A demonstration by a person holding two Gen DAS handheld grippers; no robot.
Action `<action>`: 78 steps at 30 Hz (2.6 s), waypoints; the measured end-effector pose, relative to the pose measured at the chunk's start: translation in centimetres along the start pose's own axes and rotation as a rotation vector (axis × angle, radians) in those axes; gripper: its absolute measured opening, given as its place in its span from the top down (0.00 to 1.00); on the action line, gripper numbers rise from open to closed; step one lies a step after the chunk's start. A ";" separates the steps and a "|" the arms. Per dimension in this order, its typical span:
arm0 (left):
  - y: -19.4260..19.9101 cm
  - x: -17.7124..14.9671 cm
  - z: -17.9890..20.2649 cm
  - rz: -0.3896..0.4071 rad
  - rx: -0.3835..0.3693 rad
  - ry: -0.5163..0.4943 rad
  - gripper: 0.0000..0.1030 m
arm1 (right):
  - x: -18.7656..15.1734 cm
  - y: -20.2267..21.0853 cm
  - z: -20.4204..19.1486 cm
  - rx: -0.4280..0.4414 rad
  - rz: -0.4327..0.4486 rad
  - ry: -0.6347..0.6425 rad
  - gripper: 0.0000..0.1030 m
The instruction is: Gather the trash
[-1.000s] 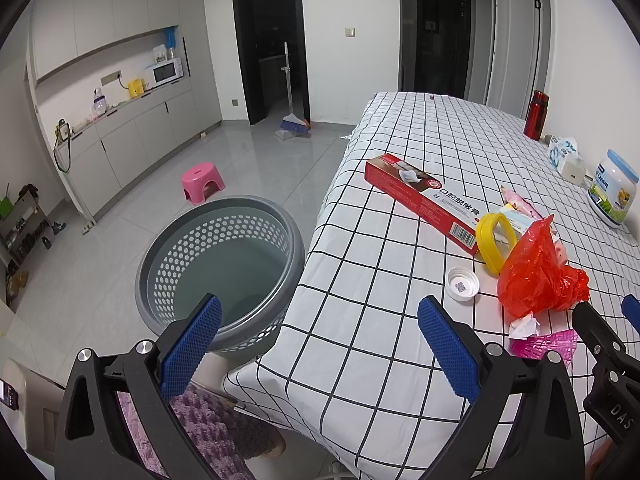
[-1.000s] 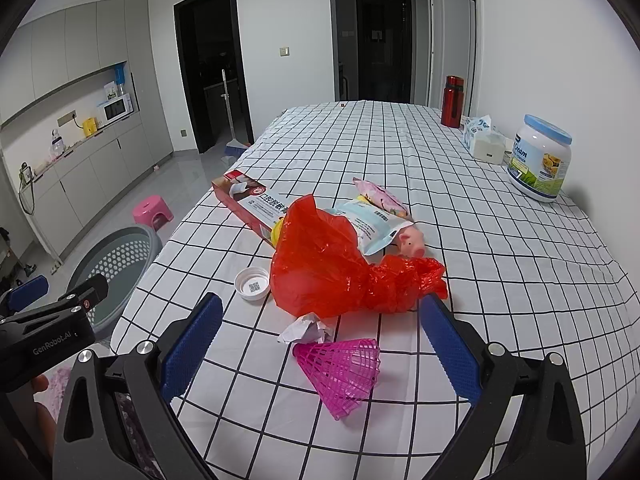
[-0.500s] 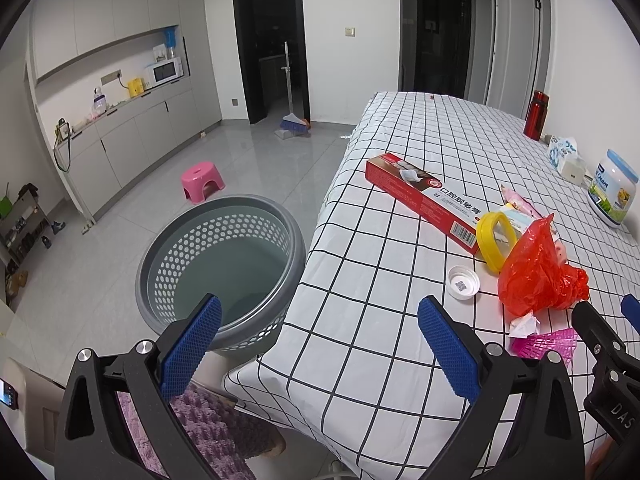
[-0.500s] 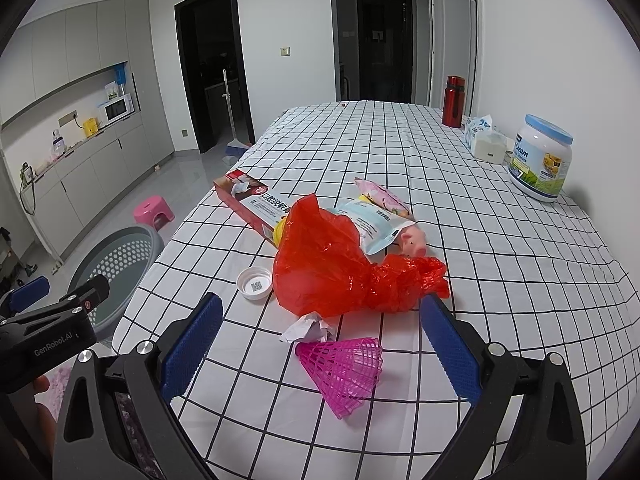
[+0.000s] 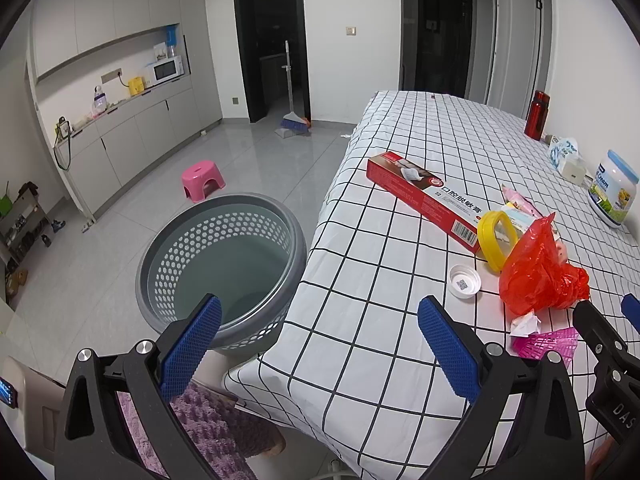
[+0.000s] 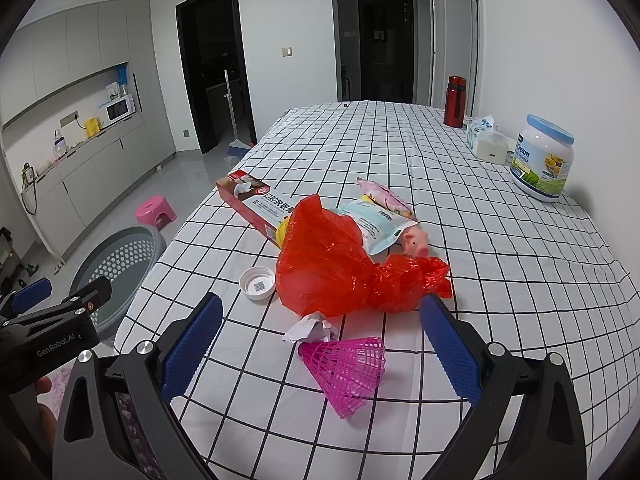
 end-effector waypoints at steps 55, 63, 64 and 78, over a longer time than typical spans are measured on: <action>-3.9 -2.8 4.8 -0.099 -0.059 -0.058 0.06 | -6.9 -6.2 2.3 0.138 -0.261 -0.014 0.40; -3.5 -3.1 5.0 -0.098 -0.086 -0.048 0.06 | -7.2 -5.3 2.4 0.188 -0.256 -0.034 0.57; -3.4 -3.1 5.1 -0.098 -0.095 -0.047 0.06 | -7.2 -5.1 2.5 0.194 -0.258 -0.044 0.58; -1.9 -4.1 9.5 -0.102 -0.216 -0.075 0.06 | -6.0 -0.1 7.0 0.185 -0.173 -0.126 0.68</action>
Point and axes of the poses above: each gripper's, at about its wrist camera, not at the fingertips, and y roughly against the way its jaws point, z to its right, x to its top, the point moved 3 cm from there along -y, roughly the way its jaws point, and after that the axes turned 15 degrees about z, right-handed, at the moved point
